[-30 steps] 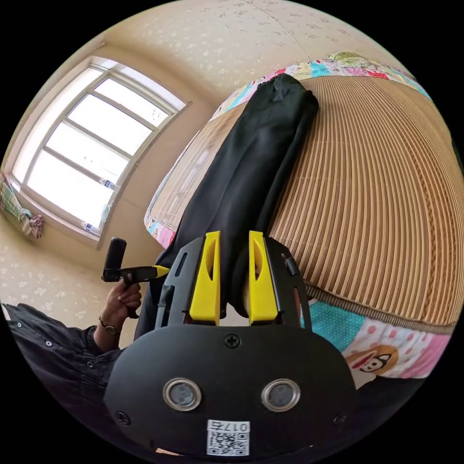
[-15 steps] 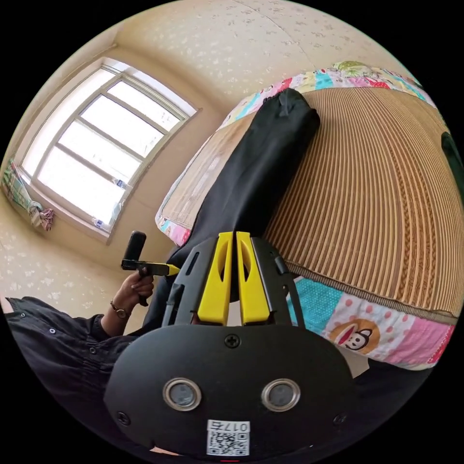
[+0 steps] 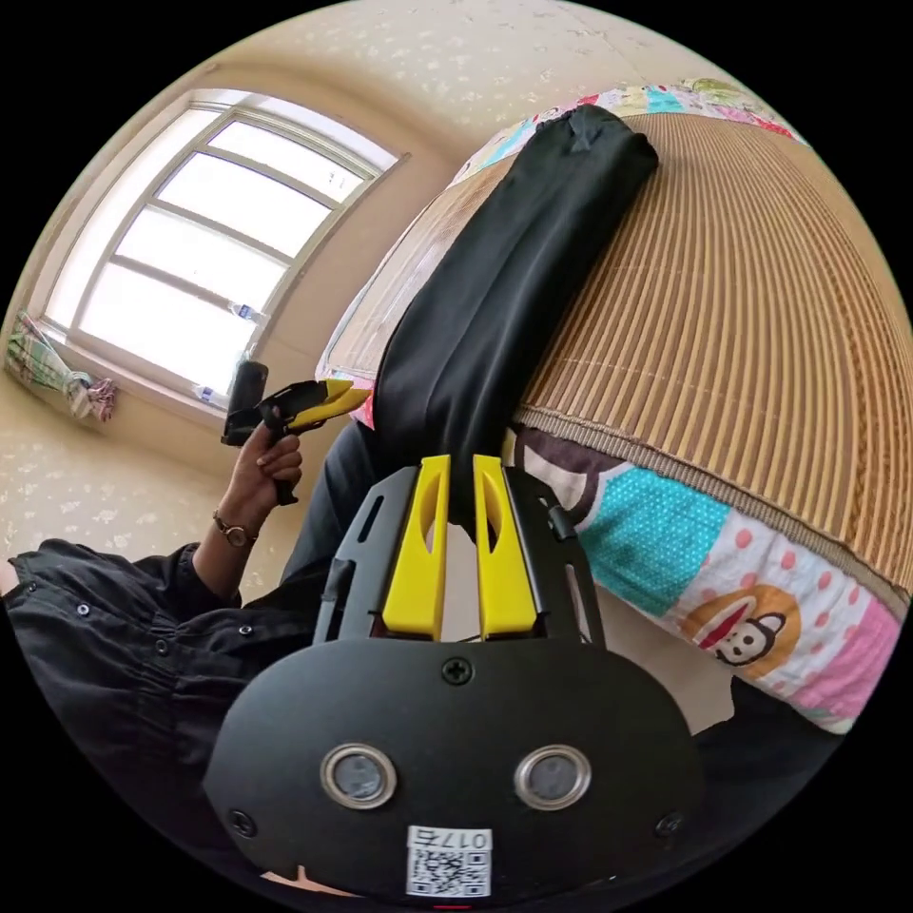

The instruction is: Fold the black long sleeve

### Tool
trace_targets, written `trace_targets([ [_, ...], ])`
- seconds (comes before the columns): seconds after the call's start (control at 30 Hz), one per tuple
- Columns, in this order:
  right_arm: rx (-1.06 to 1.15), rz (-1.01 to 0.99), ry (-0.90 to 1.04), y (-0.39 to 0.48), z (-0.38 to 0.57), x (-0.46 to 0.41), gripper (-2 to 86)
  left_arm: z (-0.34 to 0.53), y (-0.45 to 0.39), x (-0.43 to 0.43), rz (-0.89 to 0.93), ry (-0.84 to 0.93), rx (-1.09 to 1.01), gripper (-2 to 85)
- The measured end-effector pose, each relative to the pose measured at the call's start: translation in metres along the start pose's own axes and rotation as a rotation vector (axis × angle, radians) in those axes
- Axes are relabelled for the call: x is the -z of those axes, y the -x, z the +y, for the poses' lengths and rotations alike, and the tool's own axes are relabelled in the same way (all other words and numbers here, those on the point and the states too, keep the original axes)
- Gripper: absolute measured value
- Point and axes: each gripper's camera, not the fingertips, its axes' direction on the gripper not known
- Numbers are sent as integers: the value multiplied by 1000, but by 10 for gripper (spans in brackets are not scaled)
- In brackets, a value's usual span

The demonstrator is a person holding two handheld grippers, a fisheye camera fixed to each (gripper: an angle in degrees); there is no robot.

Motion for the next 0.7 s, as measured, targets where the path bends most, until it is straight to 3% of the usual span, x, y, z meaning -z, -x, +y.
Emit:
trace_targets([
  [0.1,-17,103,-87,5,-2,10,84,-18,-2,-13,-60,23,-21,114],
  [0.37,-26,20,45,-4,-30,-15,41,-15,-5,-37,-117,99,-46,48],
  [0.63,65,60,181,-1,29,18,35,34,-15,-93,0,456,-103,50],
  [0.7,69,41,213,-4,42,20,38,42,-10,-95,13,465,-83,60],
])
